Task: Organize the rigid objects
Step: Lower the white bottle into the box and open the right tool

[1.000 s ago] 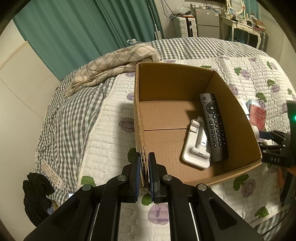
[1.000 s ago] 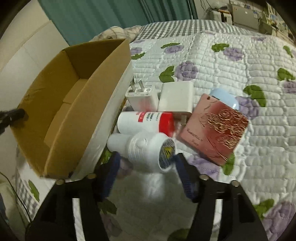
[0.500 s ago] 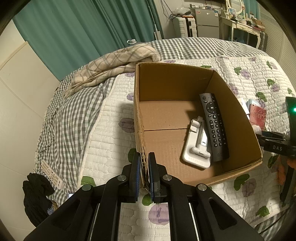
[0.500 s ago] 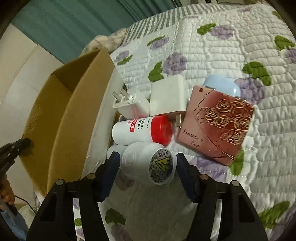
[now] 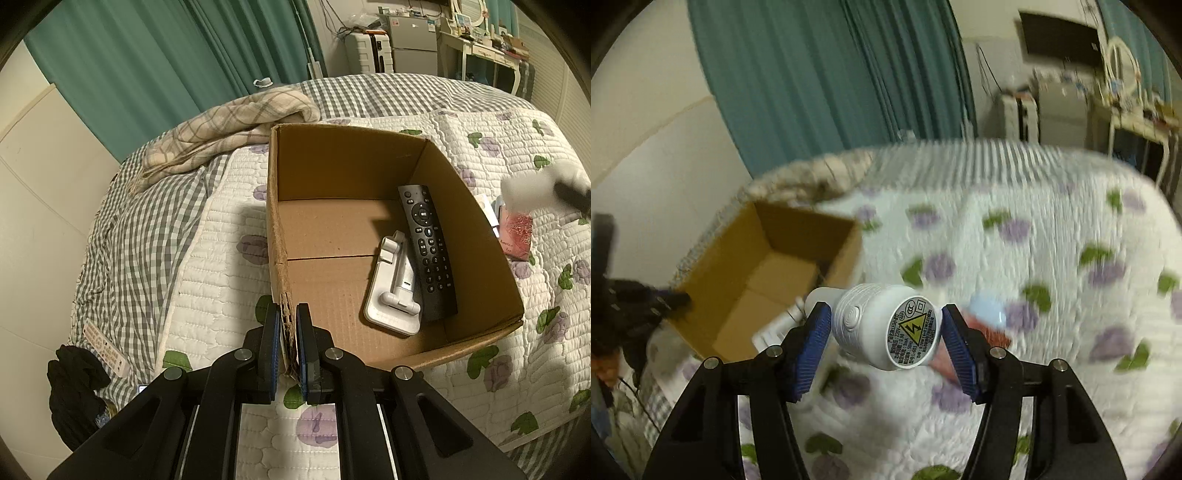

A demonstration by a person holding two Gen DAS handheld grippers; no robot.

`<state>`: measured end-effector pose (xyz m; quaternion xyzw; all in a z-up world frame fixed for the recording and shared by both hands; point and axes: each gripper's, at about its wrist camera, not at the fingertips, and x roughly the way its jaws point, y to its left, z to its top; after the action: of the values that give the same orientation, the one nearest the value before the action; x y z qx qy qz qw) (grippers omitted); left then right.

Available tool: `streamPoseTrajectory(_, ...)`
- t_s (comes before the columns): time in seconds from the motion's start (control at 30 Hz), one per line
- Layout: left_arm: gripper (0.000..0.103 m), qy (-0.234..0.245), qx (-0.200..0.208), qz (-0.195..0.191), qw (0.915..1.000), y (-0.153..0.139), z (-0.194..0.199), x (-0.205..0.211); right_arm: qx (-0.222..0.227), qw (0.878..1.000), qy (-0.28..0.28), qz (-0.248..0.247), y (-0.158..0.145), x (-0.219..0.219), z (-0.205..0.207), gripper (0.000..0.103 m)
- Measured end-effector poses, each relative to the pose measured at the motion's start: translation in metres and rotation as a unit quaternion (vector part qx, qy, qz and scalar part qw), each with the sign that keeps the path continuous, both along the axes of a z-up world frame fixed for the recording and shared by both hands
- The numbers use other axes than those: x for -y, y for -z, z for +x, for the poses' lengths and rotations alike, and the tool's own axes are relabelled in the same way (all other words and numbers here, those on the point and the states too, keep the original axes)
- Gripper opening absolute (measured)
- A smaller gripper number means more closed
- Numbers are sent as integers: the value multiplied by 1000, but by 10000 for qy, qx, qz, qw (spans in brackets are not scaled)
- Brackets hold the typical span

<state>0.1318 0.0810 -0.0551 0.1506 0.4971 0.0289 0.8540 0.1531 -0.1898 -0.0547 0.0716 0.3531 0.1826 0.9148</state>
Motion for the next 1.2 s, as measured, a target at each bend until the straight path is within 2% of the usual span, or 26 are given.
streamPoseTrajectory(0.13, 7, 0, 2, 3, 10000, 0, 0, 0, 357, 9987, -354, 7, -30, -29, 3, 61)
streamPoseTrajectory(0.23, 7, -3, 1, -2, 10000, 0, 0, 0, 427, 9966, -695, -135, -34, -62, 5, 61)
streamPoseTrajectory(0.3, 7, 0, 2, -10, 10000, 0, -1, 0, 426, 9949, -873, -269, -29, -81, 6, 61)
streamPoseTrajectory(0.53, 7, 6, 3, -22, 10000, 0, 0, -1, 91, 9891, -1361, -563, 17, -140, 17, 61)
streamPoseTrajectory(0.67, 7, 16, 10, -33, 10000, 0, 0, -1, -63, 9874, -1459, -615, 35, -148, 19, 61)
streamPoseTrajectory(0.8, 7, 16, 13, -42, 10000, 0, 0, -1, -52, 9875, -1482, -544, 40, -149, 18, 63)
streamPoseTrajectory(0.87, 7, 15, 8, -57, 10000, 1, 1, -1, 9, 9878, -1477, -498, 37, -148, 16, 76)
streamPoseTrajectory(0.9, 7, 15, -1, -75, 10000, 1, 1, -1, 68, 9884, -1433, -492, 34, -146, 15, 91)
streamPoseTrajectory(0.93, 7, 11, 3, -57, 10000, 1, 1, 0, 199, 9898, -1320, -505, 30, -143, 13, 98)
streamPoseTrajectory(1.2, 7, 11, 7, -65, 10000, 0, 0, 0, 605, 9932, -794, -599, -6, -105, 7, 101)
